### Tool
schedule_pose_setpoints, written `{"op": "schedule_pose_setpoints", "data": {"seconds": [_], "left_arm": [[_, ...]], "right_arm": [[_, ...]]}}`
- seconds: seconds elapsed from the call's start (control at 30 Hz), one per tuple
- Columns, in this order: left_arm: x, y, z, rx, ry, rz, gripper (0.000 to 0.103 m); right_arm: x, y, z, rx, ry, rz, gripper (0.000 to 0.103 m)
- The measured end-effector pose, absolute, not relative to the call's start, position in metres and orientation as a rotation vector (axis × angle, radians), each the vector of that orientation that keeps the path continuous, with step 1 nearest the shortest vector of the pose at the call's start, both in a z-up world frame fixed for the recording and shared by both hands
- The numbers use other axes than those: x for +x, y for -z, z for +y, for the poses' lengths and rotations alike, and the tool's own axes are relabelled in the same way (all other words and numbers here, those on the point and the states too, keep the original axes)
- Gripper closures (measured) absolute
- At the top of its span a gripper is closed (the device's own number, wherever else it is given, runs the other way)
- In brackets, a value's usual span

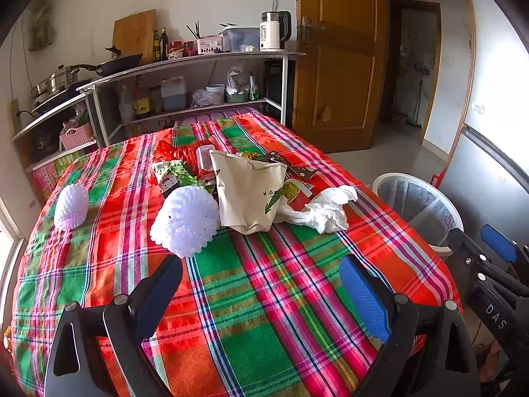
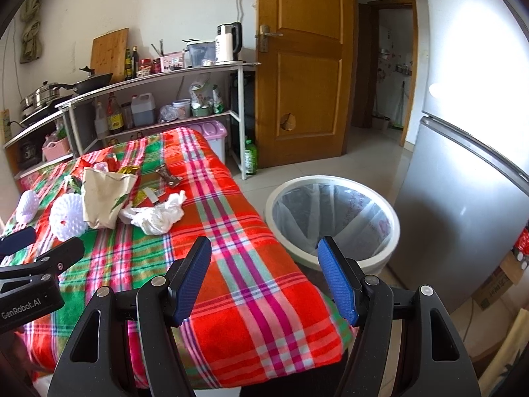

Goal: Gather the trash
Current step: 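Grasp the white foam fruit net with the left tool while the right tool grasps the white tissue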

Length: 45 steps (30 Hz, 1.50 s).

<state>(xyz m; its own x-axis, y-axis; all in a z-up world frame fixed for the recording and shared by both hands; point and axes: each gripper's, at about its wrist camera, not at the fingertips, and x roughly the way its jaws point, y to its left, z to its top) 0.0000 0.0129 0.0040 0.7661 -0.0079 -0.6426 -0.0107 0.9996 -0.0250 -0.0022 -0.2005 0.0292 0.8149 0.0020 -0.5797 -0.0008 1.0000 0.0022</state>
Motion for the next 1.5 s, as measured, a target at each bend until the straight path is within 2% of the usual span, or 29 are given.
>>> {"op": "schedule_pose_setpoints", "data": {"seconds": [0.6, 1.1, 1.17, 1.3, 1.43, 1.47, 1.5], "left_arm": [[0.034, -0.009, 0.116, -0.159, -0.044, 0.720, 0.007], [0.084, 0.028, 0.135, -0.203, -0.052, 0.863, 0.007], [0.087, 0.031, 0.138, -0.225, -0.036, 0.871, 0.008], [0.092, 0.033, 0.138, -0.229, -0.021, 0.880, 0.018], [0.096, 0.035, 0.138, -0.242, 0.002, 0.883, 0.033], [0.097, 0.035, 0.137, -0.237, 0.006, 0.887, 0.036], [0.098, 0.035, 0.135, -0.225, 0.009, 0.888, 0.040]], "right_arm": [[0.086, -0.006, -0.145, 0.083, -0.361, 0.740, 0.035], [0.141, 0.026, -0.128, 0.139, -0.383, 0.900, 0.035], [0.145, 0.029, -0.127, 0.142, -0.387, 0.914, 0.035], [0.145, 0.030, -0.126, 0.133, -0.389, 0.920, 0.035], [0.148, 0.031, -0.126, 0.131, -0.397, 0.923, 0.036], [0.148, 0.031, -0.125, 0.129, -0.401, 0.923, 0.037], [0.147, 0.031, -0.126, 0.130, -0.408, 0.922, 0.044]]}}
